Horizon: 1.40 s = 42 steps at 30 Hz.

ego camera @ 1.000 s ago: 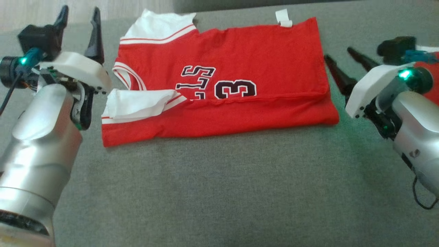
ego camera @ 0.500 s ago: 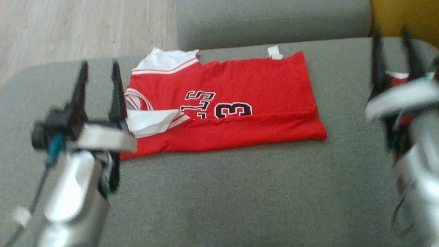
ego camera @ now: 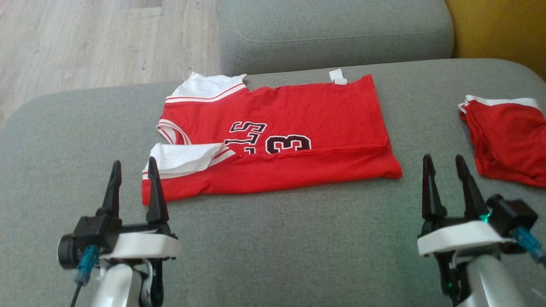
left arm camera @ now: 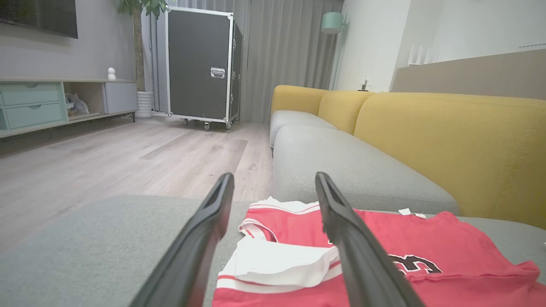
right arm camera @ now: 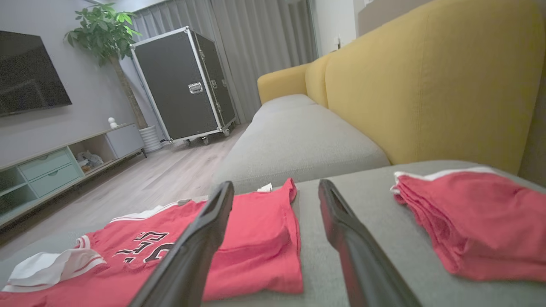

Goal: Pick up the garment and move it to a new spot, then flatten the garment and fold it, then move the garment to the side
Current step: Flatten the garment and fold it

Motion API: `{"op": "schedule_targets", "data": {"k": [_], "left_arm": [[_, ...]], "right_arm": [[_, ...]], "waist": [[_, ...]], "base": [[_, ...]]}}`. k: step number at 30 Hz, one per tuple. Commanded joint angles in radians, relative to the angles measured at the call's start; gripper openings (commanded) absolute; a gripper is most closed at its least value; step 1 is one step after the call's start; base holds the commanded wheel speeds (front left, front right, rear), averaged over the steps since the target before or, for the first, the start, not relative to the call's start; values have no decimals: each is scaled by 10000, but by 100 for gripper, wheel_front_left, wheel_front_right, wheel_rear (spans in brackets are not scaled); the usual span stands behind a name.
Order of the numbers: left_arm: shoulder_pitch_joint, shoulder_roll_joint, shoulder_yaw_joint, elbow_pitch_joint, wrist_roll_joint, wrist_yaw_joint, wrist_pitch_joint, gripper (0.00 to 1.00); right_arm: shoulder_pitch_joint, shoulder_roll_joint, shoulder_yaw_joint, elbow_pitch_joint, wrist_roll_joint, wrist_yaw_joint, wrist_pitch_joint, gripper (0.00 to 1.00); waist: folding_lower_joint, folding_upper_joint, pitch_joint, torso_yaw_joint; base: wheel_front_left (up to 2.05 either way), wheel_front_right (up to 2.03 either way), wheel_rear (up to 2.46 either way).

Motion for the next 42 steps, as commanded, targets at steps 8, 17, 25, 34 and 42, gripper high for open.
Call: {"op": "schedule_targets", "data": {"k": [8,17,25,34,42], "left_arm": [[-503,-277,882,403,437,-300,-51,100],[-1763,-109,1170,2930,561,206,361,100],[-2997,331,1111,5336,661,475,1644,100],[-3446,310,855,6798,490,44,2540,41],[-3718,378,597,6773,612,-59,1895,0]], "right_arm": [[-414,24,467,-503,183,31,-56,100],[-708,25,625,-660,270,31,-56,100],[-929,25,671,-712,328,31,-57,100],[-1047,25,657,-736,446,31,-57,100],[-1205,26,427,-256,249,31,-57,100]], "waist": [[1,0,275,-187],[1,0,990,-395],[1,0,1596,-640],[1,0,1713,-761],[1,0,1585,-560]], "base": [[0,0,0],[0,0,0],[0,0,0],[0,0,0],[0,0,0]]}}
